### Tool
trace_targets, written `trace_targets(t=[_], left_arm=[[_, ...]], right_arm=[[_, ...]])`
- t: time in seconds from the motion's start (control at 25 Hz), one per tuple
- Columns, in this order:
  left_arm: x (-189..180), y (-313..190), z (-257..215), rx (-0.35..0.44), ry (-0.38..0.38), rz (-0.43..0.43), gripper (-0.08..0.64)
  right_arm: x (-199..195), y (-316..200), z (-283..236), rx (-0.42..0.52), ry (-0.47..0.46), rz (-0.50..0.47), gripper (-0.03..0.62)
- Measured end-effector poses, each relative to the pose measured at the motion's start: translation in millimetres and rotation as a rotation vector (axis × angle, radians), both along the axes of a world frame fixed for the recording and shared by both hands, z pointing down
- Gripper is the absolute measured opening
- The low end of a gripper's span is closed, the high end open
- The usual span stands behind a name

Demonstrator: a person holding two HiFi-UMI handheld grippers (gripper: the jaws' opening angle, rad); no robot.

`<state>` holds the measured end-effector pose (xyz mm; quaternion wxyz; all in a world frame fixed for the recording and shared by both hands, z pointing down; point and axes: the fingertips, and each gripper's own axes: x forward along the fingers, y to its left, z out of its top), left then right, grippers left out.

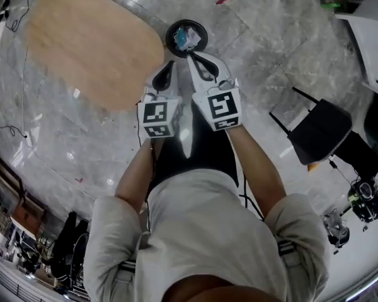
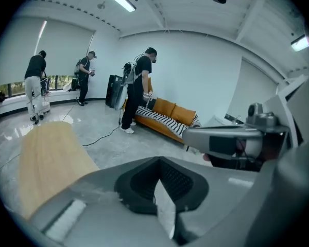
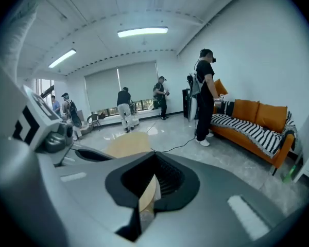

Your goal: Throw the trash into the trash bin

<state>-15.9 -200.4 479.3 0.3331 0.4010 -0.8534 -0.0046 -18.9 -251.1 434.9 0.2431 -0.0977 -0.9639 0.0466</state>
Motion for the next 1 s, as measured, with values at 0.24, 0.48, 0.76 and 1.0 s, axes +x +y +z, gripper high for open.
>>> trace_targets(t=[0.24,0.48,0.76,1.0], left_arm=[[17.4,34.6,-88.6,0.103,-0.147,0.119,0.018],[26.6,79.0,-207.1,0.252,-0.285,0.203,0.018],[54.9,79.6,-305.0,0.346,-0.438,0.286,0.018],[88.4,67.6,-331.9,0.393,-0.478,0.304,0.018]], right_arm=[[26.9,34.7,-91.3,0.036,-0.142,0.113,0.008],[59.1,88.2,-201.5,0.174,-0.295,0.187,0.008],[107.8,91.3,-297.4,0.247,-0.403,0.288,0.008],[127.4,90.2,-330.2,0.279,-0.448,0.319,0.008]])
